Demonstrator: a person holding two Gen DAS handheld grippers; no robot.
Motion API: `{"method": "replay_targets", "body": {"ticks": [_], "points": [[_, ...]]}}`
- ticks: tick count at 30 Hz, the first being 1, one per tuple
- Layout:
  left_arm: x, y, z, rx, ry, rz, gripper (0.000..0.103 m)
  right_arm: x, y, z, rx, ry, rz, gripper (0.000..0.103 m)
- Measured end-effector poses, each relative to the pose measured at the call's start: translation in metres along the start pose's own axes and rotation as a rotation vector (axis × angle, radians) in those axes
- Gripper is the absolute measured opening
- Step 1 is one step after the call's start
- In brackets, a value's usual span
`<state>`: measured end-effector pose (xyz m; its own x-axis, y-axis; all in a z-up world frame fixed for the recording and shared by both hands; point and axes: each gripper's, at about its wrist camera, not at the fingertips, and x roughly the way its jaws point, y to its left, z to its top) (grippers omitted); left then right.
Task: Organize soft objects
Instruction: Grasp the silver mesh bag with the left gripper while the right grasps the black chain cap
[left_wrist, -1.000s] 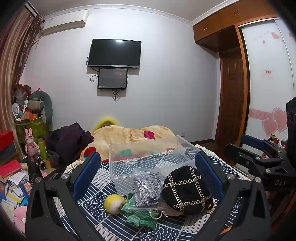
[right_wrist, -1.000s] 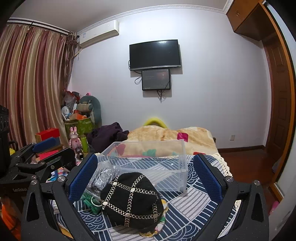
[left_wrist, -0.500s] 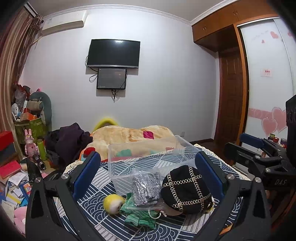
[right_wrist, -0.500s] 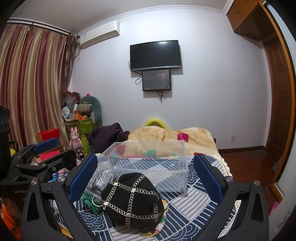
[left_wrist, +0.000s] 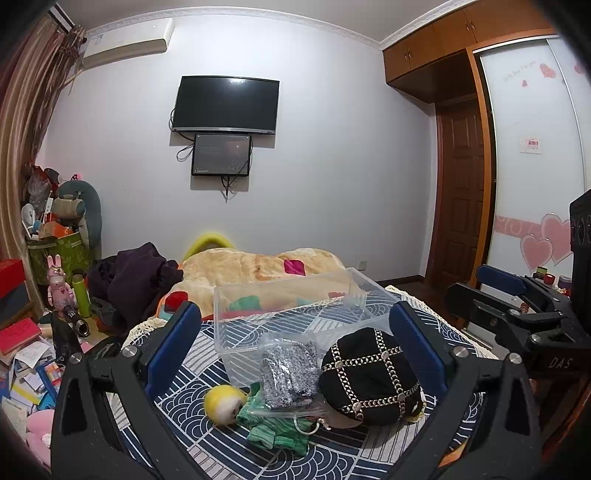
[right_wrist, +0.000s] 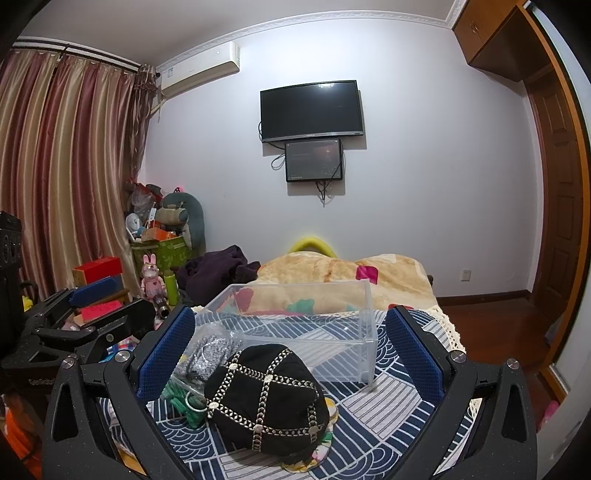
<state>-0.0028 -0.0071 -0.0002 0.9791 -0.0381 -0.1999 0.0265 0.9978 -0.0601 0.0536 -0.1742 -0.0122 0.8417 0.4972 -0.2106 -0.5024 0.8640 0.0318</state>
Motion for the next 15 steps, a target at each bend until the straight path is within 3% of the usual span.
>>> {"method": "replay_targets", "body": {"ticks": [5, 11, 15], "points": [[0.008, 0.006, -0.006, 0.010, 0.028, 0.014, 0.103, 0.004, -0.002, -0.003, 0.004, 0.013, 0.006, 0.103], [0.034, 0.025, -0.024, -0.021, 0.127, 0.056, 0.103, 0.031, -0.007, -0.020, 0.026, 0.111, 0.024, 0.103], [0.049, 0.034, -0.037, -0.048, 0.190, 0.040, 0.085, 0.046, -0.010, -0.034, 0.046, 0.180, 0.041, 0.099]]}}
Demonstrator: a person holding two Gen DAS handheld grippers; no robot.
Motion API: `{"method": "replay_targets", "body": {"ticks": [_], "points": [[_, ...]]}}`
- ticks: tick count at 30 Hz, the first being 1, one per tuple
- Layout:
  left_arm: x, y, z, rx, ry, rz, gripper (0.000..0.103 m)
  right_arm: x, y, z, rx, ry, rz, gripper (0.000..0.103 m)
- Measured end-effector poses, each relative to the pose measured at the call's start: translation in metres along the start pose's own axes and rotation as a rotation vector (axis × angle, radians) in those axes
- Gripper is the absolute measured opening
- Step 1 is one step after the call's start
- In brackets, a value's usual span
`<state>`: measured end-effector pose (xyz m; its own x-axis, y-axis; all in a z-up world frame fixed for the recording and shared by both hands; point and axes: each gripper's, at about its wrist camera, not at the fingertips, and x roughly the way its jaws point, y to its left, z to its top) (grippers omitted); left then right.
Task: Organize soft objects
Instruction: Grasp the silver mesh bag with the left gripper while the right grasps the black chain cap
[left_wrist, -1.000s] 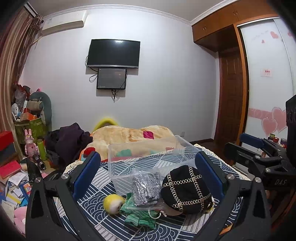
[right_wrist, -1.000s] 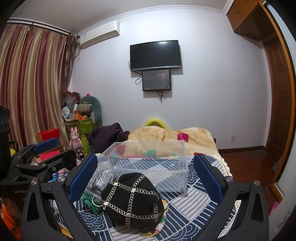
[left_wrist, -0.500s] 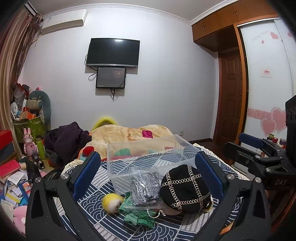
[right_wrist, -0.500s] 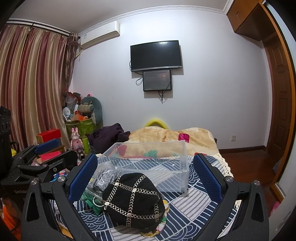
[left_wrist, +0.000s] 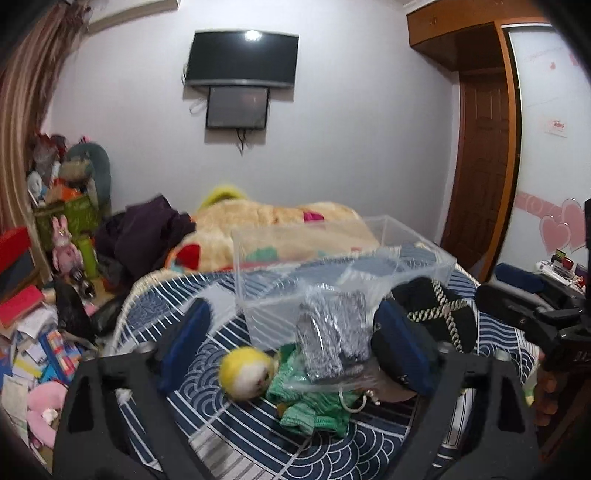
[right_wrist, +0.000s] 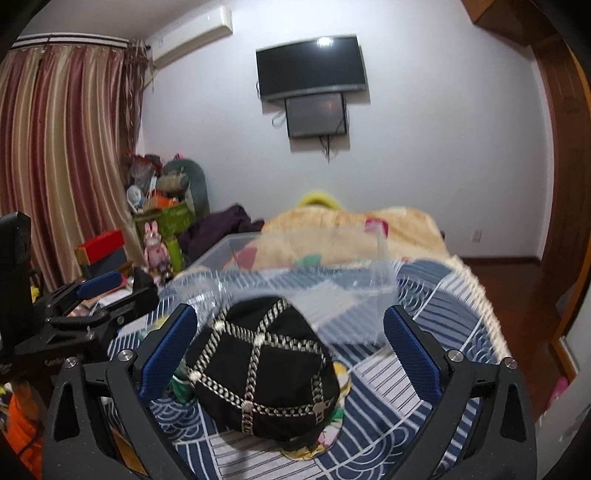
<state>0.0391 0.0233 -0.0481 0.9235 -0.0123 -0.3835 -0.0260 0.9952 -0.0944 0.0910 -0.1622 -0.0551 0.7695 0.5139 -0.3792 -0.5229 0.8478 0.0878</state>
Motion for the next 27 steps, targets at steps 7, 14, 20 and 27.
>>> {"method": "replay_targets", "body": {"ticks": [7, 14, 20, 27], "points": [[0.031, 0.002, -0.011, -0.056, 0.086, -0.064, 0.078, 0.024, -0.002, -0.017, 0.021, 0.124, 0.041, 0.074], [0.046, -0.001, -0.019, -0.084, 0.114, -0.113, 0.054, 0.025, 0.000, -0.022, 0.016, 0.132, 0.061, 0.032], [0.043, -0.009, -0.017, -0.062, 0.109, -0.134, 0.035, 0.015, 0.003, -0.017, -0.002, 0.090, 0.070, 0.018], [0.031, -0.003, -0.012, -0.082, 0.090, -0.148, 0.030, 0.001, -0.003, -0.005, 0.000, 0.035, 0.065, 0.016]]}}
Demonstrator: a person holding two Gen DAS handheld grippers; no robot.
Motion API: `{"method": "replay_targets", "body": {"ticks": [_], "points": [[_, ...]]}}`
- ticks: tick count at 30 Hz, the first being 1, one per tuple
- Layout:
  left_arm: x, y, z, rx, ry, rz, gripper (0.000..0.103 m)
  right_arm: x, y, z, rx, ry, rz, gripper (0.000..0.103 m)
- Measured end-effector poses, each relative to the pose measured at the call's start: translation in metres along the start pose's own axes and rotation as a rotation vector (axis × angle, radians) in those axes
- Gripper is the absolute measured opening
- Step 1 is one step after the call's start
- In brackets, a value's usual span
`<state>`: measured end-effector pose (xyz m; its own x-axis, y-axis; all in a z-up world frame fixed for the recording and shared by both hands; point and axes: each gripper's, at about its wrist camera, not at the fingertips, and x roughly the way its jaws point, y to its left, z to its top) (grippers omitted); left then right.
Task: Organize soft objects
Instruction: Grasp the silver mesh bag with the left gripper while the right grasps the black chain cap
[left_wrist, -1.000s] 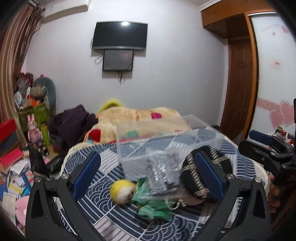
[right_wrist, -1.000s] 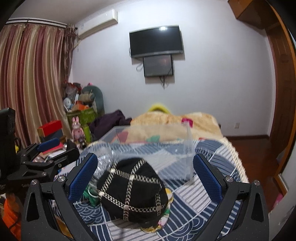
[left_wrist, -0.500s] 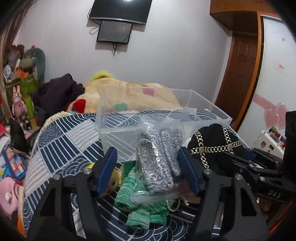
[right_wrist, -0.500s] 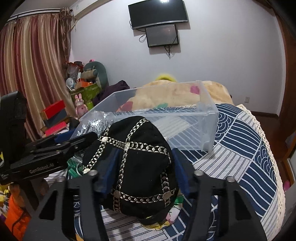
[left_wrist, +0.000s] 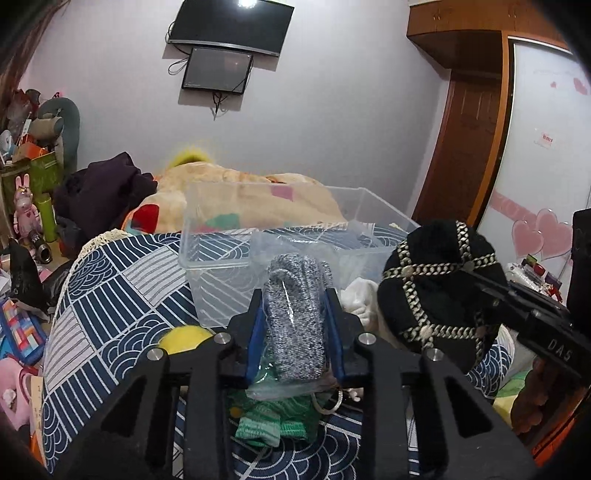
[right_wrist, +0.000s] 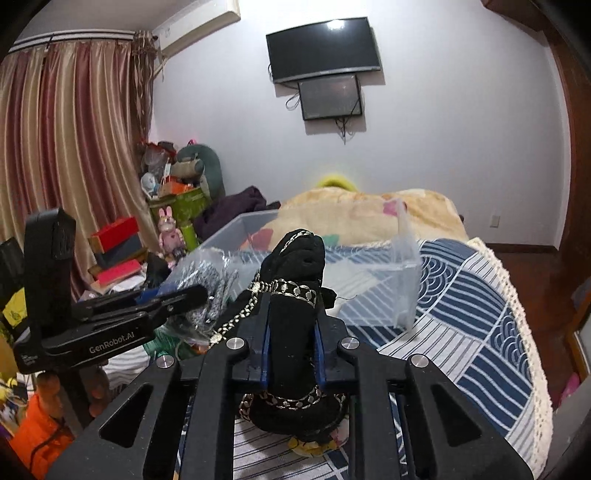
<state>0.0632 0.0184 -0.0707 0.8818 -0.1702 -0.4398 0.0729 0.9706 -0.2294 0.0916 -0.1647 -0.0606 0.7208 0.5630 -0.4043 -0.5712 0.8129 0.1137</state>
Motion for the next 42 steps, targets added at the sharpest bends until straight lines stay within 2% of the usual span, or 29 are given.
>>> {"method": "replay_targets", "body": {"ticks": [6, 12, 17, 23, 26, 32, 36, 42], "points": [[-0.021, 0.000, 0.011, -0.018, -0.045, -0.016, 0.029, -0.015, -0.007, 0.011, 0.028, -0.054, -0.011, 0.015], [-0.030, -0.001, 0.030, -0.023, -0.078, -0.040, 0.029, -0.022, -0.014, 0.026, 0.053, -0.095, -0.076, 0.015], [-0.025, -0.001, 0.052, -0.009, -0.087, -0.031, 0.029, -0.019, -0.020, 0.044, 0.041, -0.117, -0.131, 0.015], [0.000, 0.008, 0.080, -0.007, -0.052, -0.005, 0.029, 0.001, -0.014, 0.065, -0.016, -0.118, -0.166, 0.015], [0.019, 0.009, 0.089, 0.006, -0.013, 0.006, 0.029, 0.019, -0.011, 0.069, -0.042, -0.084, -0.174, 0.015], [0.059, 0.013, 0.091, 0.032, 0.092, 0.038, 0.029, 0.064, -0.012, 0.068, -0.062, 0.042, -0.149, 0.015], [0.080, 0.020, 0.089, 0.003, 0.168, 0.017, 0.029, 0.090, -0.011, 0.061, -0.081, 0.140, -0.136, 0.015], [0.102, 0.028, 0.084, 0.001, 0.269, 0.015, 0.029, 0.105, -0.010, 0.057, -0.118, 0.235, -0.124, 0.016]]}}
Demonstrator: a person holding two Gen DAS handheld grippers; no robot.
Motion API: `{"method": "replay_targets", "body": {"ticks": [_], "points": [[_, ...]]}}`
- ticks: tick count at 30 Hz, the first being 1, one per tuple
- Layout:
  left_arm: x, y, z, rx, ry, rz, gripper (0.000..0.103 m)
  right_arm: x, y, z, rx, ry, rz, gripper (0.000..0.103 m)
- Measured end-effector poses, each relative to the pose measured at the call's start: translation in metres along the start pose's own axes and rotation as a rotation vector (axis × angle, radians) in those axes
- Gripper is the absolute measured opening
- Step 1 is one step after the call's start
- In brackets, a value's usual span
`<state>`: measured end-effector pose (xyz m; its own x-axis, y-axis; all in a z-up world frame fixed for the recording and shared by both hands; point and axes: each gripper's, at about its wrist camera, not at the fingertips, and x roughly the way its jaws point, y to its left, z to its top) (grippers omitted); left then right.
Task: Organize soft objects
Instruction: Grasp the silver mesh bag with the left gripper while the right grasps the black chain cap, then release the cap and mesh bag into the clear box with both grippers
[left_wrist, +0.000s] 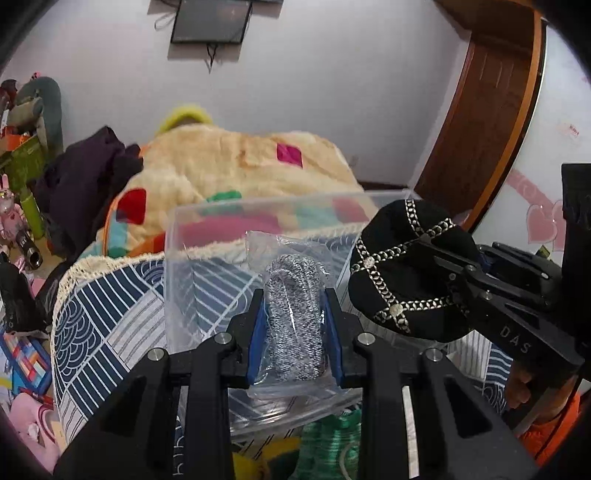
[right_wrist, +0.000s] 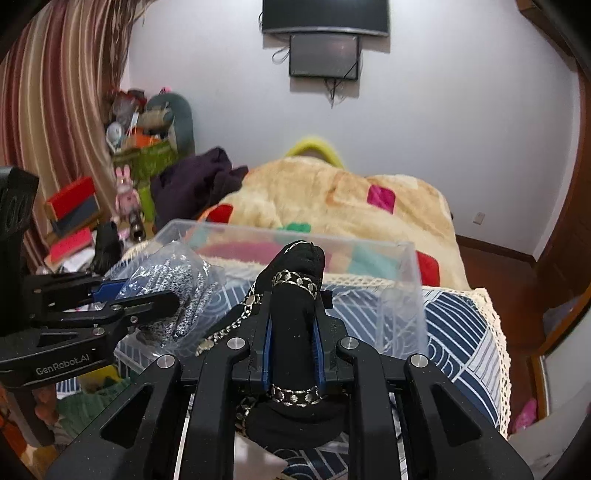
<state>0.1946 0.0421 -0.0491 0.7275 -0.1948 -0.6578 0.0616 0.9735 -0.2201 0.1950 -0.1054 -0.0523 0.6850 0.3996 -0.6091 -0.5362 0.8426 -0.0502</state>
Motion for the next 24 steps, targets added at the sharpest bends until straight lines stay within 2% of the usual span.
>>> {"method": "replay_targets", "body": {"ticks": [3, 7, 9, 13, 17, 21, 24], "points": [[0.006, -0.001, 0.000, 0.006, 0.029, 0.002, 0.029, 0.007, -0.004, 0.004, -0.003, 0.038, 0.005, 0.020], [0.002, -0.003, 0.000, 0.027, 0.032, 0.010, 0.034, 0.007, -0.007, 0.004, -0.010, 0.066, 0.010, 0.043], [-0.004, -0.005, 0.001, 0.037, 0.012, 0.024, 0.051, 0.003, -0.008, 0.006, -0.013, 0.052, 0.007, 0.051], [-0.026, -0.006, 0.003, 0.049, -0.052, 0.026, 0.058, -0.018, -0.009, 0.010, -0.026, -0.008, -0.002, 0.055], [-0.057, -0.006, 0.005, 0.053, -0.131, 0.036, 0.065, -0.042, -0.008, 0.015, -0.022, -0.089, -0.022, 0.070], [-0.083, -0.007, -0.004, 0.071, -0.195, 0.055, 0.075, -0.065, -0.004, 0.011, -0.014, -0.155, -0.017, 0.074], [-0.096, -0.006, -0.017, 0.078, -0.213, 0.067, 0.076, -0.076, 0.001, 0.001, -0.018, -0.181, -0.012, 0.079]]}}
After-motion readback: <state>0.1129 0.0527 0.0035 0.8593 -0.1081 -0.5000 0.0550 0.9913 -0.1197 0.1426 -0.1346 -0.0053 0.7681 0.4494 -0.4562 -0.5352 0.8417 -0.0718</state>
